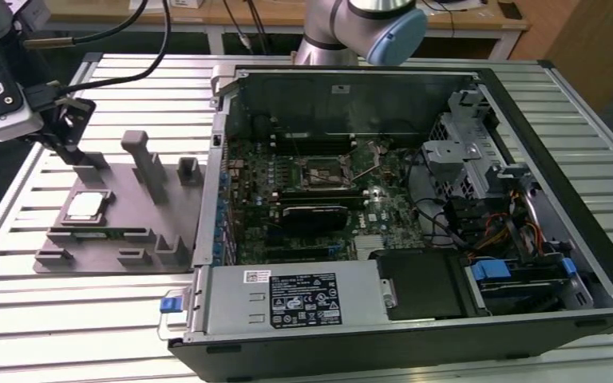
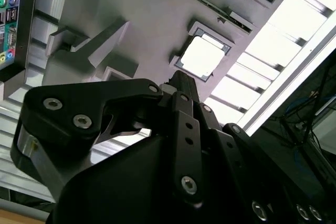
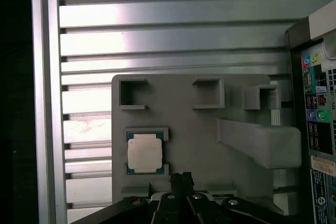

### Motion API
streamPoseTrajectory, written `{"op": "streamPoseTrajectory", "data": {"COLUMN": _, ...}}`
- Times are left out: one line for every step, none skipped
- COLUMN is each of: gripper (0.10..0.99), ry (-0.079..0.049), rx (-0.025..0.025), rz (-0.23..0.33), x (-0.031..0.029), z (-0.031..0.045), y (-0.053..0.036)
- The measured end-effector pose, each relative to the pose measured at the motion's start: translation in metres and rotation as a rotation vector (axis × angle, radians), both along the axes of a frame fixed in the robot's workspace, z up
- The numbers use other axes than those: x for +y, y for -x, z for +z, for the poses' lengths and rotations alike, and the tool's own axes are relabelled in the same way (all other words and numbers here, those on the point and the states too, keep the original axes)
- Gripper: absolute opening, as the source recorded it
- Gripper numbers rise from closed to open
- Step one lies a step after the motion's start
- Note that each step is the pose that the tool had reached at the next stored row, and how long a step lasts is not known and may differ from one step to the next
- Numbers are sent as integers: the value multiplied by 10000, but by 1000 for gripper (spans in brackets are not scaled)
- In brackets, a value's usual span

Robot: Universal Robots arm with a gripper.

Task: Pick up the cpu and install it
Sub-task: 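Pick up the cpu and move it towards the insertion slot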

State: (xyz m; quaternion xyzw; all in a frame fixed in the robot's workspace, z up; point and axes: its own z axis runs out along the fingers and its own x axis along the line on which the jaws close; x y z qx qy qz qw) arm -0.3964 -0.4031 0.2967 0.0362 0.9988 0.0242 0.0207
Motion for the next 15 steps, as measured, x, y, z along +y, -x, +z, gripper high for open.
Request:
{"op": "streamPoseTrajectory", "data": {"gripper": 106, "ry": 0, "rx": -2, "rz": 0, "x": 0, "z": -9, "y": 6}}
{"op": "streamPoseTrajectory", "data": {"gripper": 106, "ry": 1, "rx": 0, "rz": 2, "x": -1, "z": -17, "y": 10}}
{"op": "streamPoseTrajectory", "data": {"gripper": 106, "ry": 1, "rx": 0, "rz": 0, "x": 0, "z": -24, "y": 16}}
{"op": "streamPoseTrajectory", "data": {"gripper": 106, "ry": 1, "rx": 1, "rz": 0, "x": 0, "z": -33, "y": 22}}
{"op": "streamPoseTrajectory", "data": {"gripper": 106, "ry": 1, "rx": 1, "rz": 0, "x": 0, "z": -42, "y": 28}}
{"op": "streamPoseTrajectory", "data": {"gripper": 106, "ry": 0, "rx": 0, "rz": 0, "x": 0, "z": -52, "y": 33}}
{"op": "streamPoseTrajectory", "data": {"gripper": 106, "ry": 0, "rx": -1, "rz": 1, "x": 0, "z": -62, "y": 36}}
{"op": "streamPoseTrajectory", "data": {"gripper": 106, "ry": 0, "rx": 0, "rz": 1, "x": 0, "z": -70, "y": 40}}
{"op": "streamPoseTrajectory", "data": {"gripper": 106, "ry": 1, "rx": 1, "rz": 0, "x": 0, "z": -79, "y": 45}}
{"op": "streamPoseTrajectory", "data": {"gripper": 106, "ry": 1, "rx": 1, "rz": 0, "x": 1, "z": -88, "y": 50}}
{"op": "streamPoseTrajectory", "data": {"gripper": 106, "ry": 1, "rx": 1, "rz": 0, "x": 2, "z": -97, "y": 55}}
{"op": "streamPoseTrajectory", "data": {"gripper": 106, "ry": 0, "rx": 0, "rz": 0, "x": 3, "z": -107, "y": 61}}
{"op": "streamPoseTrajectory", "data": {"gripper": 106, "ry": 0, "rx": -1, "rz": 0, "x": 5, "z": -117, "y": 66}}
{"op": "streamPoseTrajectory", "data": {"gripper": 106, "ry": 0, "rx": 0, "rz": 0, "x": 6, "z": -128, "y": 70}}
{"op": "streamPoseTrajectory", "data": {"gripper": 106, "ry": 1, "rx": 1, "rz": 0, "x": 8, "z": -138, "y": 75}}
